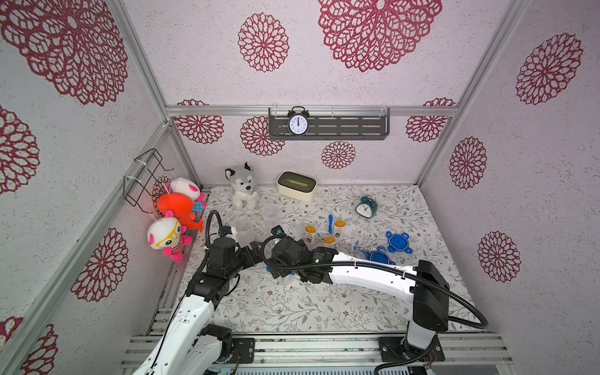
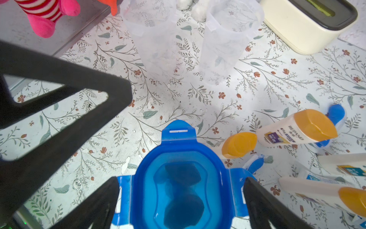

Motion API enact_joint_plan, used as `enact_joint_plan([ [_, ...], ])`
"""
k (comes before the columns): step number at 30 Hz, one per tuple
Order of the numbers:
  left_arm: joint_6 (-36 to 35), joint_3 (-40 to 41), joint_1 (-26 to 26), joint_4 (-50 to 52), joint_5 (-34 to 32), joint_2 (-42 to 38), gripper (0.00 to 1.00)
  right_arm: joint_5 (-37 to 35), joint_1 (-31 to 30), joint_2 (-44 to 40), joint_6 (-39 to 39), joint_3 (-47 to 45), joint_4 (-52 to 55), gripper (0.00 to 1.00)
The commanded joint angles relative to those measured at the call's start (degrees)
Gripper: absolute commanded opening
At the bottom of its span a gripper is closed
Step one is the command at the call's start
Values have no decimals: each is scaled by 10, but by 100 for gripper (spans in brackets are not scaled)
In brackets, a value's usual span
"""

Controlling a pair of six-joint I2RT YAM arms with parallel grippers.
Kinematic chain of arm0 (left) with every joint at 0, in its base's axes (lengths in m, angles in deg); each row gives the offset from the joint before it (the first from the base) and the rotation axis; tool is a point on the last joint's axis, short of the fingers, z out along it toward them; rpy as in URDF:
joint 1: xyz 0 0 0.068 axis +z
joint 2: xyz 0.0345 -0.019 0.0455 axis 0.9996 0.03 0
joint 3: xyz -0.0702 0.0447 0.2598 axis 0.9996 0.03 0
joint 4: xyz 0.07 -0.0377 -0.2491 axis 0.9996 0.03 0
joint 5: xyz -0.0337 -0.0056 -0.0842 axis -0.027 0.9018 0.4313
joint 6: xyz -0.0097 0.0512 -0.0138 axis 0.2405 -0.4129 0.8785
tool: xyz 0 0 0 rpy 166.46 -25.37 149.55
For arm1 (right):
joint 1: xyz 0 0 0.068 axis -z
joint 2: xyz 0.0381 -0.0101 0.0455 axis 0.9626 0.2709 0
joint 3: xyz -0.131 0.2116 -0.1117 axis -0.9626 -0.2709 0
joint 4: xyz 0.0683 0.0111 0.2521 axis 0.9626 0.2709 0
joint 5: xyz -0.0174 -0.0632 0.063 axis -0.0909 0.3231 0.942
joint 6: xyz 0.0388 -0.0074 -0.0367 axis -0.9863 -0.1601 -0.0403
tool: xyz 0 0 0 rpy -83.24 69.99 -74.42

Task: Pack away toiletry kits
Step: Close the fastener on the container.

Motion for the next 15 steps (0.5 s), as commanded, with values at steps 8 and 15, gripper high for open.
enact_joint_plan([
  [8,-1,8,7,-13,-1,-13,96,18,6,1,-11,-1,-5,99],
  [15,-2,8,7,-13,0,-13,96,13,5,8,-7,10,8,99],
])
